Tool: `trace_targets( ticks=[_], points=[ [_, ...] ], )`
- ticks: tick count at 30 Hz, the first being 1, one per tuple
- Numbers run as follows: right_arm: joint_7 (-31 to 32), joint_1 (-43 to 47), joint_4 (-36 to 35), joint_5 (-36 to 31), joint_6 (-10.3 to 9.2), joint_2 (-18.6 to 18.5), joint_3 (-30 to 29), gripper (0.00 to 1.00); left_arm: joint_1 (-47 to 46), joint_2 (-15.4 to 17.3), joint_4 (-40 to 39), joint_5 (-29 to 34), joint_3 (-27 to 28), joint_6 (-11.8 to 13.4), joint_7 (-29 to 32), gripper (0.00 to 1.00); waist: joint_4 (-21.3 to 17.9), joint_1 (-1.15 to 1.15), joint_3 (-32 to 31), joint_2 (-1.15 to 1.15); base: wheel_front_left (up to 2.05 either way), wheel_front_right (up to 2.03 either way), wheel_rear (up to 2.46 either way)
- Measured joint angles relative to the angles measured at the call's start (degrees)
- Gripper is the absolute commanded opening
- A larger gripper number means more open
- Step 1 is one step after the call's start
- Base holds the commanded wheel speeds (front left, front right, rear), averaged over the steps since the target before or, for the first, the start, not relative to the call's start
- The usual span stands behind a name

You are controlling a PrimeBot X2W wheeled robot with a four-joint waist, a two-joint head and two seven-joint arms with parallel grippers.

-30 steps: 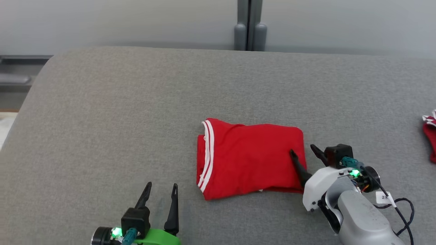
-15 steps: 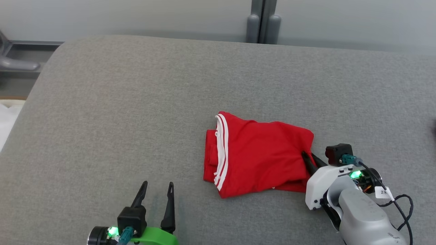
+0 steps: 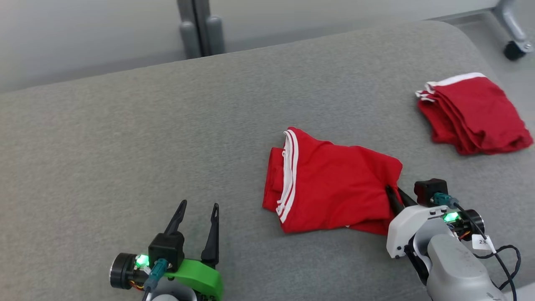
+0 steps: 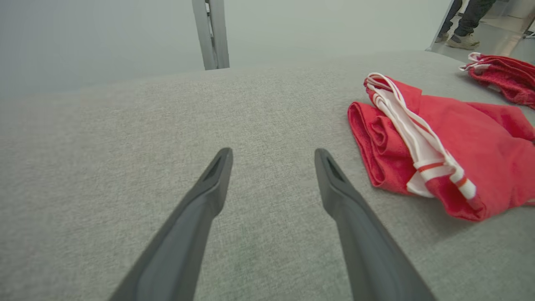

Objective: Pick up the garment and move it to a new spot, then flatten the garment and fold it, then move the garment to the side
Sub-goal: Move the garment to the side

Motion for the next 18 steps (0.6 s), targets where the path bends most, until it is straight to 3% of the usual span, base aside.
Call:
trace_targets(
  ticks=[9,18],
  points=[
    [0.2,2.4,-2.9,5.5,-0.05,-0.1,4.7,0.00,-1.2,0.0,0.5,0.5,-1.1,-0.8,0.0,1.00,-13.4,0.00,0.6,0.00,0.00,0.00,0.00],
    [0.2,1.5,-6.1,6.1,-0.08,-0.2,7.0,0.00,-1.8,-0.1,1.0,0.6,-2.0,-1.1,0.0,1.00,-21.0,0.00,2.2,0.00,0.00,0.00,0.00]
  ],
)
